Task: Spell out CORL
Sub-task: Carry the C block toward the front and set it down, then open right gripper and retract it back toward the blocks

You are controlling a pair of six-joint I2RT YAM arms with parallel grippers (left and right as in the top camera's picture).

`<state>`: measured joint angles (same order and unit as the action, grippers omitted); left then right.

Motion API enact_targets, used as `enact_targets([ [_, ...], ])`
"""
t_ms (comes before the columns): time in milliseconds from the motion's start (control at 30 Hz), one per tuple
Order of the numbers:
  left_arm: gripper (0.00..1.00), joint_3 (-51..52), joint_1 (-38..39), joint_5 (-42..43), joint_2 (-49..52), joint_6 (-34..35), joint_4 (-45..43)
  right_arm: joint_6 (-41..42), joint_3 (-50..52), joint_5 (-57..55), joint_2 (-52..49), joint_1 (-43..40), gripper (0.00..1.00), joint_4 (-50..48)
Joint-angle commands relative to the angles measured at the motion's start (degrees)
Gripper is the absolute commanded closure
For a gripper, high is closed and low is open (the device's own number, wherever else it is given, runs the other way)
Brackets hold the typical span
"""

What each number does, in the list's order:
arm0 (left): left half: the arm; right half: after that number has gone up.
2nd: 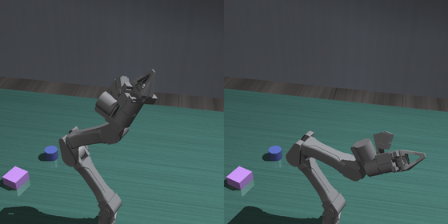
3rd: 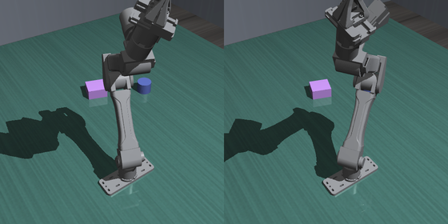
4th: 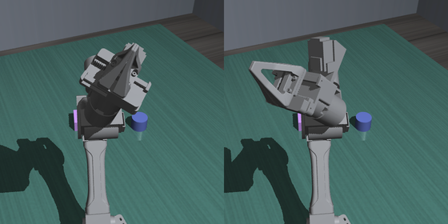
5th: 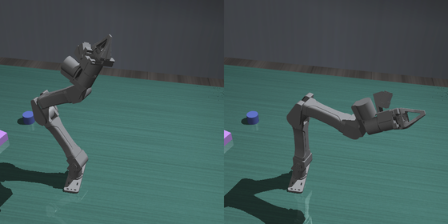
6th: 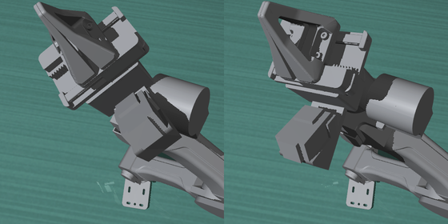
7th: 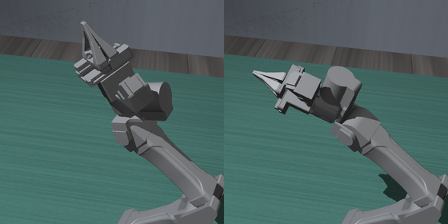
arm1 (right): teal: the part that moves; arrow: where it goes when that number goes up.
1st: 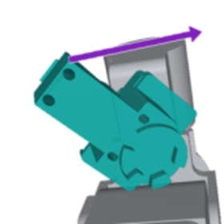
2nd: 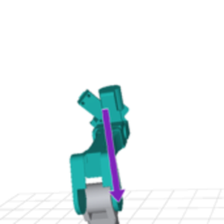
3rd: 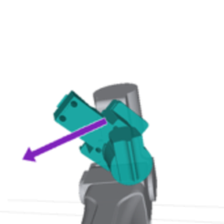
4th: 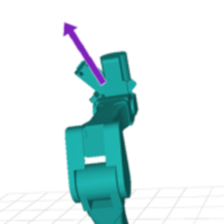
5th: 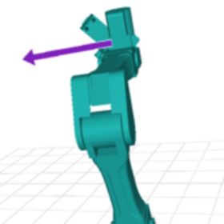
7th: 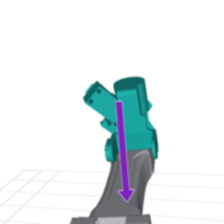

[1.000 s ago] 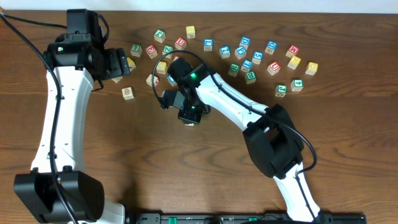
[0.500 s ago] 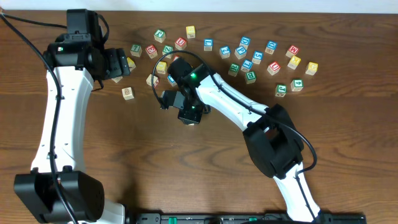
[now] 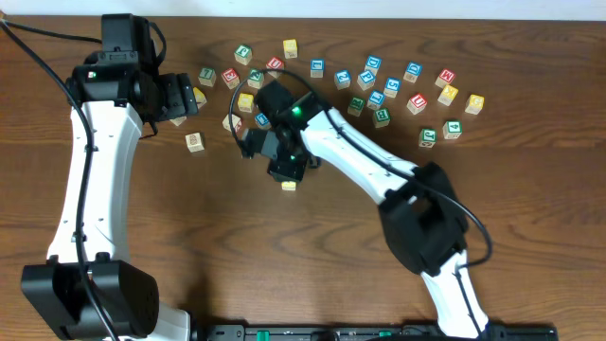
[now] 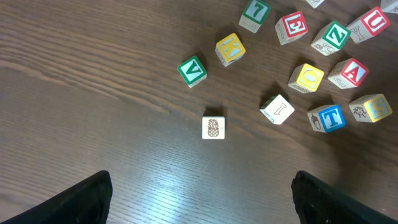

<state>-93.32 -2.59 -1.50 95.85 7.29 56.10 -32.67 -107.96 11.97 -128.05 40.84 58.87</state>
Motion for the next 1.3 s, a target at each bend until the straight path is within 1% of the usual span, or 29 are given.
enact_targets([
  [0, 0.09, -0.7, -0.2, -0.5, -0.4, 0.1, 0.0, 5.3, -2.4, 0.4, 7.7, -1.5, 0.54, -0.5],
  [100, 0.08, -0.7, -0.2, -0.5, -0.4, 0.1, 0.0, 10.8, -2.4, 0.4, 10.8, -3.4, 0.31, -0.4],
  [133, 0.09, -0.7, -0.2, -0.5, -0.4, 0.1, 0.0, 12.9, -2.4, 0.4, 11.6, -4.2, 0.27, -0.2],
  [267, 0.08, -0.7, -0.2, -0.5, -0.4, 0.1, 0.0, 21.3, -2.4, 0.6, 14.2, -7.6, 0.04, 0.7],
  [300, 0.08, -0.7, -0.2, -0.5, -0.4, 0.1, 0.0, 22.7, -2.4, 0.9, 14.6, -8.4, 0.01, 1.0],
  [367, 0.08, -0.7, -0.2, -0.5, -0.4, 0.1, 0.0, 24.4, -2.4, 2.7, 15.3, -9.9, 0.01, 2.2],
  [467, 0.08, -0.7, -0.2, -0.5, -0.4, 0.1, 0.0, 24.5, -2.4, 5.2, 15.8, -11.5, 0.01, 3.6],
  [700, 0.08, -2.1, -0.2, -0.5, -0.4, 0.0, 1.0, 24.6, -2.4, 6.6, 15.8, -12.9, 0.01, 4.3],
  [800, 0.08, -4.6, -0.2, -0.5, -0.4, 0.0, 2.6, 28.0, -2.4, 6.6, 15.8, -13.0, 0.01, 3.6],
  [1000, 0.08, -10.8, -0.2, -0.5, -0.5, 0.0, 6.9, 38.2, -2.4, 6.6, 15.8, -13.8, 0.01, 0.3],
  [1067, 0.08, -12.8, -0.2, -0.4, -0.5, -0.2, 8.3, 39.6, -2.6, 6.6, 15.8, -14.0, 0.01, -0.4],
  [1167, 0.08, -15.9, -0.2, 1.1, -0.5, -2.4, 10.7, 40.6, -4.3, 6.6, 15.8, -14.5, 0.02, 0.2],
  [1267, 0.08, -18.6, -0.2, 2.5, -0.5, -2.4, 12.1, 40.8, -7.3, 6.4, 15.8, -15.2, 0.03, 1.8],
])
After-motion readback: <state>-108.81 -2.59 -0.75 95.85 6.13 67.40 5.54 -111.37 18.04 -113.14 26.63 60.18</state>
